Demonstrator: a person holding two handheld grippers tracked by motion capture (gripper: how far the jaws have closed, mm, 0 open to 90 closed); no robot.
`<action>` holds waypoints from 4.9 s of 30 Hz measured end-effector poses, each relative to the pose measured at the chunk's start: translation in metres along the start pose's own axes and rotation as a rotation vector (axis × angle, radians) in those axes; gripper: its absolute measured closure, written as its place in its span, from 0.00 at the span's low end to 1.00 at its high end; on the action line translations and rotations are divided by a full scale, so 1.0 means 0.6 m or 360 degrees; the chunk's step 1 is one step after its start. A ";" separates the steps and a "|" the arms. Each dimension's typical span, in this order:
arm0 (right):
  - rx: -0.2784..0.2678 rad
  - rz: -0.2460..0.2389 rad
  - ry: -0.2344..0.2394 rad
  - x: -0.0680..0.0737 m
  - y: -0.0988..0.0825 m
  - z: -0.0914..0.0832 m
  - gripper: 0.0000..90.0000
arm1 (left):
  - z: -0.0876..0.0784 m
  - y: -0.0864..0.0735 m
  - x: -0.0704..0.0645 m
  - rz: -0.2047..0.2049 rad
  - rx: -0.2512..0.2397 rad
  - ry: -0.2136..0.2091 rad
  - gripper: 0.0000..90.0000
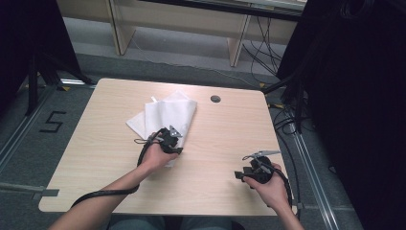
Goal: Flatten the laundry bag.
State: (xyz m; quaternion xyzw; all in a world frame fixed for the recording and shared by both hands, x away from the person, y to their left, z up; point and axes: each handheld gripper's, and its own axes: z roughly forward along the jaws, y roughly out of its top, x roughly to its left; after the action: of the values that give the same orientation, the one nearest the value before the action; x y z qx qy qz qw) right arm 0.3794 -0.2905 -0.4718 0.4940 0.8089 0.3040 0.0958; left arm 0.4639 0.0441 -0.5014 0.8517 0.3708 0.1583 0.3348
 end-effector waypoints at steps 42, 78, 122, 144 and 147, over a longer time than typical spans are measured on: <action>0.0037 0.0054 0.0148 0.006 0.012 0.006 0.56 | -0.159 -0.139 0.179 -0.0051 0.0295 -0.0081 0.74; -0.0024 0.0077 0.0046 0.006 0.009 0.002 0.54 | -0.094 -0.075 0.273 -0.0503 0.0031 0.0323 0.46; 0.0042 0.0039 0.0045 0.007 0.009 0.005 0.54 | 0.004 0.007 0.062 0.0000 0.0129 -0.0084 0.98; -0.0017 0.0072 0.0053 0.005 0.010 0.004 0.53 | -0.063 0.026 0.185 -0.0268 -0.0064 0.0175 0.50; -0.0004 0.0071 0.0059 0.004 0.010 0.005 0.53 | -0.062 0.016 0.223 -0.0370 -0.0035 0.0235 0.50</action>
State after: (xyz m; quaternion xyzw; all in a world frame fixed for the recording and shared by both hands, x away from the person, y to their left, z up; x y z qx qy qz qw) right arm 0.3839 -0.2854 -0.4704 0.5060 0.7990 0.3163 0.0747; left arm 0.5397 0.1548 -0.4650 0.7853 0.4889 0.1845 0.3319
